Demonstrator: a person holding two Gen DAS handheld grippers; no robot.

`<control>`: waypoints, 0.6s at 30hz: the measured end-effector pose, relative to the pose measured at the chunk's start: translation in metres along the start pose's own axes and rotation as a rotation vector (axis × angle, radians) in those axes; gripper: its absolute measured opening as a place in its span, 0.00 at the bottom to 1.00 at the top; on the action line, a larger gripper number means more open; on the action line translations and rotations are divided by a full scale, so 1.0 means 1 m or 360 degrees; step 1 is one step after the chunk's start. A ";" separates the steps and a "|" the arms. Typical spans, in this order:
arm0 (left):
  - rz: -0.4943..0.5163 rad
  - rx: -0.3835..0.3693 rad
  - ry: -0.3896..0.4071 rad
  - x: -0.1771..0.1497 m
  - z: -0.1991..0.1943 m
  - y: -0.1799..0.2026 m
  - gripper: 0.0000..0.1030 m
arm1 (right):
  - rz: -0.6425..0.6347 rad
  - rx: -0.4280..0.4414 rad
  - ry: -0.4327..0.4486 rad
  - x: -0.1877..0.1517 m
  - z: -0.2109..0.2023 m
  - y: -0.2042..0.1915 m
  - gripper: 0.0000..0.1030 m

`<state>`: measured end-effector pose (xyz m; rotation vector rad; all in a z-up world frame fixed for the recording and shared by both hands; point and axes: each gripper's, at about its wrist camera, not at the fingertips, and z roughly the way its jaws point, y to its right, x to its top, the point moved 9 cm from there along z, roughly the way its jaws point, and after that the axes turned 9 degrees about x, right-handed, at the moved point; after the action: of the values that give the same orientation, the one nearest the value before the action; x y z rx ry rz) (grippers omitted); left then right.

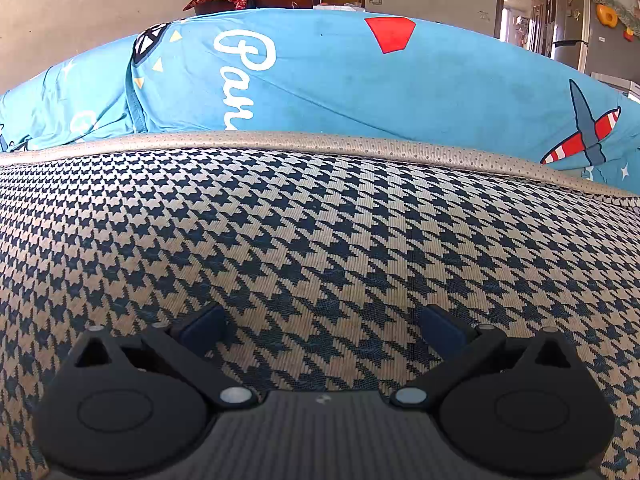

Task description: Fold clothes

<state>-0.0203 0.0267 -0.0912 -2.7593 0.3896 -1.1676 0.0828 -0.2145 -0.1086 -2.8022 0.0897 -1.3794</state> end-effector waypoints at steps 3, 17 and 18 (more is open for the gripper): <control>-0.0027 0.0026 -0.0009 0.004 -0.002 0.004 1.00 | 0.0000 0.0000 0.0000 0.000 0.000 0.000 1.00; -0.0082 0.0091 -0.0114 -0.007 -0.002 -0.001 1.00 | 0.0000 0.0001 0.0000 0.000 0.000 0.000 1.00; -0.0082 0.0085 -0.0112 -0.006 -0.001 -0.001 1.00 | 0.0000 0.0001 0.0000 0.000 0.000 0.000 1.00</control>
<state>-0.0248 0.0290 -0.0946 -2.7704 0.2771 -1.0724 0.0826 -0.2147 -0.1091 -2.8017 0.0894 -1.3794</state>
